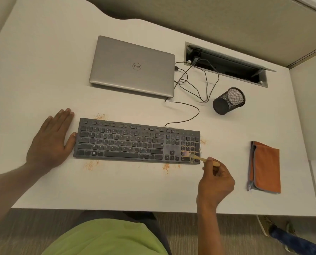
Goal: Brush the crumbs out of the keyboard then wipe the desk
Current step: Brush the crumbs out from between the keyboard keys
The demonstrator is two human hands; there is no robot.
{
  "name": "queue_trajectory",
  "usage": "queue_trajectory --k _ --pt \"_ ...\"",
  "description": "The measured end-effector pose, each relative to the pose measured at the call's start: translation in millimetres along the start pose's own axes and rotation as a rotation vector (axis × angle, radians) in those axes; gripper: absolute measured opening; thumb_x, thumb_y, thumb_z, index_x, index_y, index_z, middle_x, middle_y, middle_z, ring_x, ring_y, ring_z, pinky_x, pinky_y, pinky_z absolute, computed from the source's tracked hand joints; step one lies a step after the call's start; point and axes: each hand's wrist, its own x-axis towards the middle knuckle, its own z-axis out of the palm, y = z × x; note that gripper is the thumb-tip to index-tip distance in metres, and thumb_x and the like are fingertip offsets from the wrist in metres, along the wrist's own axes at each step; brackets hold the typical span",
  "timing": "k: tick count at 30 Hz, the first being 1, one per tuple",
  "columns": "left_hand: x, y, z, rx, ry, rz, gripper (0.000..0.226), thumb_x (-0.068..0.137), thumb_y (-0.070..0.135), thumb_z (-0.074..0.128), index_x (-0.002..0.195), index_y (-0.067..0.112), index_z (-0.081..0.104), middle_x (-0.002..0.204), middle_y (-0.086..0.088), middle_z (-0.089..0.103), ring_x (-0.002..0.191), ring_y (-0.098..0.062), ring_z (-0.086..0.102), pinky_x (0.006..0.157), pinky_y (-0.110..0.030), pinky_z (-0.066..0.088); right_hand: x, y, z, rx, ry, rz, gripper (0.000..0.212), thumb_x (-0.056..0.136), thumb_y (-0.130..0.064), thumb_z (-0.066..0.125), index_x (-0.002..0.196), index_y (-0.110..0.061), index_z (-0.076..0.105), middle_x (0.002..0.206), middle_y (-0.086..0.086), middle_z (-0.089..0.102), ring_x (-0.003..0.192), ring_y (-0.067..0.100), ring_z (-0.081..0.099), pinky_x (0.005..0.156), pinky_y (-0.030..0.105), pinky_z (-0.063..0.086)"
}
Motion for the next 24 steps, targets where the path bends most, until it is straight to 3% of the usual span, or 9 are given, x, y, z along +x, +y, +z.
queue_trajectory --k 3,9,12,19,22,24 --pt "0 1 -1 -0.005 0.006 -0.001 0.072 0.107 0.045 0.027 0.17 0.01 0.023 0.176 -0.004 0.022 0.164 -0.02 0.018 0.134 -0.046 0.012 1 3 4 -0.013 -0.053 0.054 0.009 0.095 -0.014 0.072 0.093 -0.017 0.081 0.079 0.004 0.076 0.074 0.019 0.07 0.071 0.029 0.054" --pt "0 0 0 -0.005 -0.001 -0.005 0.071 0.107 0.044 0.028 0.17 0.011 0.024 0.177 -0.004 0.022 0.165 -0.02 0.017 0.134 -0.045 0.012 11 21 -17 -0.142 0.073 0.023 0.012 0.097 -0.019 0.071 0.096 -0.011 0.08 0.079 0.006 0.075 0.076 0.027 0.071 0.073 0.044 0.06" --pt "0 1 -1 -0.006 0.0 -0.005 0.071 0.107 0.044 0.028 0.17 0.011 0.024 0.177 -0.004 0.022 0.165 -0.02 0.017 0.135 -0.044 0.012 11 16 -21 -0.114 0.117 0.003 0.014 0.097 -0.019 0.071 0.099 -0.008 0.079 0.081 0.008 0.074 0.077 0.028 0.07 0.072 0.036 0.057" --pt "0 4 -3 -0.013 0.002 -0.013 0.072 0.107 0.044 0.028 0.17 0.01 0.024 0.176 -0.004 0.023 0.164 -0.019 0.017 0.135 -0.041 0.009 9 16 -16 -0.095 -0.021 0.003 0.009 0.097 -0.017 0.072 0.095 -0.013 0.08 0.081 0.006 0.075 0.076 0.024 0.07 0.072 0.031 0.059" --pt "0 4 -3 -0.012 0.005 -0.018 0.072 0.107 0.045 0.027 0.17 0.01 0.024 0.176 -0.004 0.022 0.164 -0.019 0.017 0.135 -0.041 0.01 14 11 -21 -0.146 0.051 -0.082 0.013 0.099 -0.014 0.068 0.098 -0.007 0.078 0.081 0.01 0.073 0.074 0.026 0.067 0.066 0.01 0.048" --pt "0 5 -3 -0.012 0.006 -0.017 0.072 0.107 0.044 0.028 0.169 0.01 0.024 0.176 -0.004 0.023 0.164 -0.019 0.017 0.135 -0.041 0.009 20 4 -19 -0.132 0.065 -0.115 0.015 0.1 -0.015 0.067 0.103 -0.005 0.077 0.086 0.01 0.073 0.076 0.024 0.066 0.069 0.008 0.046"
